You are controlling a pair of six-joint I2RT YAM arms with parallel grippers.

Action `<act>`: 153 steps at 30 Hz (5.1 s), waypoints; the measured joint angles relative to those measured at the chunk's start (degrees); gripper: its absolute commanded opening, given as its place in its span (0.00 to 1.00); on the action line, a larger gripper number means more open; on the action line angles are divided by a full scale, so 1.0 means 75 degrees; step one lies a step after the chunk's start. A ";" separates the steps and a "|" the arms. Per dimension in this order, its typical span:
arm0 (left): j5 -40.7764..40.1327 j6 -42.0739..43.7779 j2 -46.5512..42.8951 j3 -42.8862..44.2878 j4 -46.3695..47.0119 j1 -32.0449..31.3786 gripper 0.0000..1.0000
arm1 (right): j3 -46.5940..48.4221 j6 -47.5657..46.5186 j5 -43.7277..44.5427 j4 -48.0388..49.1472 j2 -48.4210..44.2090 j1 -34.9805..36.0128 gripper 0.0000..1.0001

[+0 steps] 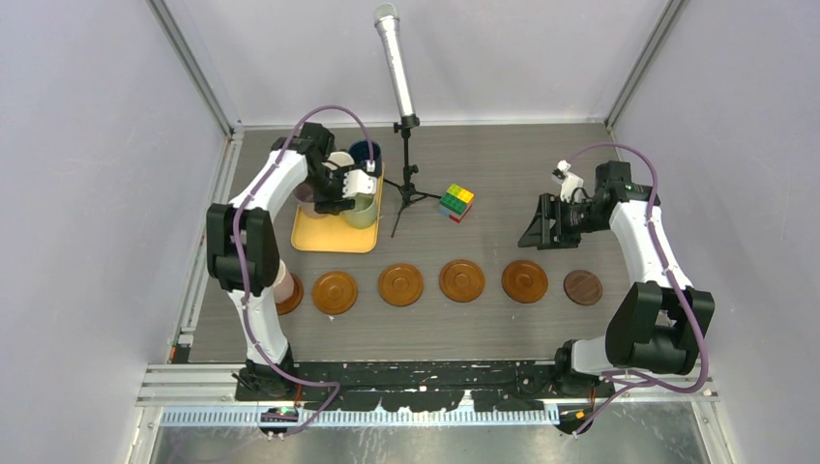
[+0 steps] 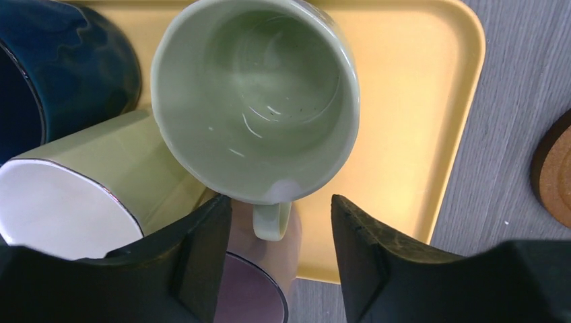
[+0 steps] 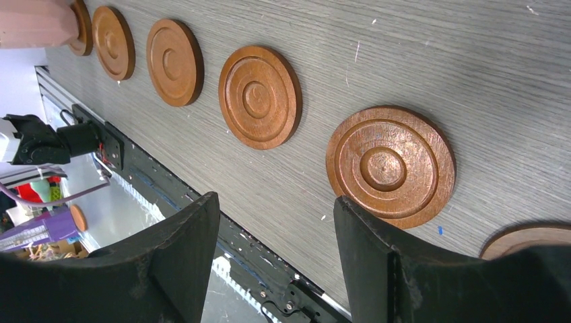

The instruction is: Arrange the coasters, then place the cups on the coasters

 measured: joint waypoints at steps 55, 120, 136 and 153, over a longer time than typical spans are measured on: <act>-0.0166 -0.3555 -0.3057 -0.3127 0.0836 0.0408 0.00 | -0.0029 -0.0012 -0.0052 0.0003 0.0000 -0.0032 0.67; -0.0204 -0.3086 -0.5907 -0.5735 -0.0699 0.0539 0.35 | -0.0044 -0.0012 -0.0052 0.0003 0.0000 -0.0032 0.67; -0.0140 -0.2906 -0.5910 -0.5665 -0.1457 0.0458 0.52 | -0.0047 -0.0015 -0.0052 0.0003 0.0000 -0.0032 0.67; 0.0070 -0.3841 -0.3908 -0.1370 -0.1227 0.1070 0.73 | -0.0047 -0.0015 -0.0050 0.0006 -0.0070 -0.0032 0.67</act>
